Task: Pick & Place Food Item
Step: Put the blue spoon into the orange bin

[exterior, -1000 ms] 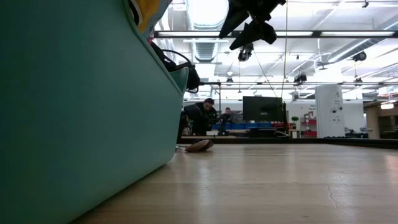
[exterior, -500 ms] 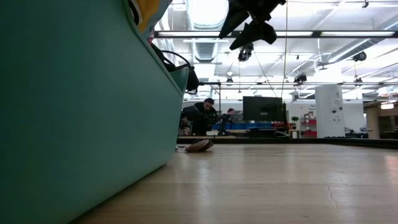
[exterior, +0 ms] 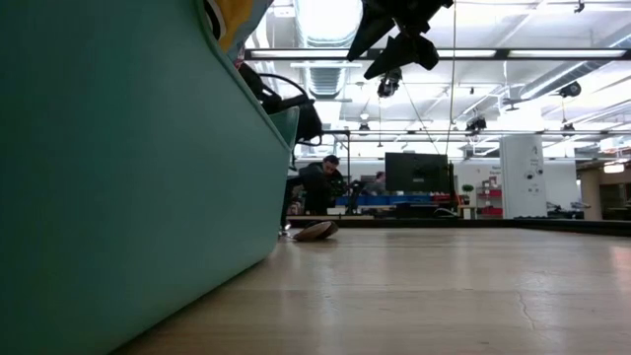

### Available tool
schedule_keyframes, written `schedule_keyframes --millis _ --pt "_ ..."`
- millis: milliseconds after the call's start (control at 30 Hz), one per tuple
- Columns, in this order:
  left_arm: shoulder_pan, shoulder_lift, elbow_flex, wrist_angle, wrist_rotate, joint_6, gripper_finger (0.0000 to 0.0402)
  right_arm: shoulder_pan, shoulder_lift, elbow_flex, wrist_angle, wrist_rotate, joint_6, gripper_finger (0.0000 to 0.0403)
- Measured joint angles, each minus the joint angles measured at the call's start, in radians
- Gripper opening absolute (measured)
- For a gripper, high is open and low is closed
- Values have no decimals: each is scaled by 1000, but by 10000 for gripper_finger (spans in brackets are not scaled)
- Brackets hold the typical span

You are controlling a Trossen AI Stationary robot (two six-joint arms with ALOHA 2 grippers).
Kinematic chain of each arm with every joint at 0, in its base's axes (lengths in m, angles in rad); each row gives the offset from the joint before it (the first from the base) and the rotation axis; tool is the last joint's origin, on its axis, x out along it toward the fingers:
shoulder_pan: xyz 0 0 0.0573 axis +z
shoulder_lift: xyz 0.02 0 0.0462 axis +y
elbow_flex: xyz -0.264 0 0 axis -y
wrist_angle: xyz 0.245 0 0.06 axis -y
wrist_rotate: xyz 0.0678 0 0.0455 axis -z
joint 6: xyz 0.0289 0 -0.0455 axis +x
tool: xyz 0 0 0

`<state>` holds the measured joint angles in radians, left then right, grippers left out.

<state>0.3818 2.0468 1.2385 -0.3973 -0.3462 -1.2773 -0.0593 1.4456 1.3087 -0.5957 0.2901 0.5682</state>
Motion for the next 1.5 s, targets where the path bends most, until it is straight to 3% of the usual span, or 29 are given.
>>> schedule_keyframes --millis 933,1167,1500 --pt "-8 -73 0 -37 3 24 2 0 0 0 4 -1 0 233" --pt "-7 -198 0 -107 -53 31 2 0 0 0 8 -1 0 233" --pt "-8 -478 -1 -300 -79 173 2 0 0 0 8 -1 0 233"
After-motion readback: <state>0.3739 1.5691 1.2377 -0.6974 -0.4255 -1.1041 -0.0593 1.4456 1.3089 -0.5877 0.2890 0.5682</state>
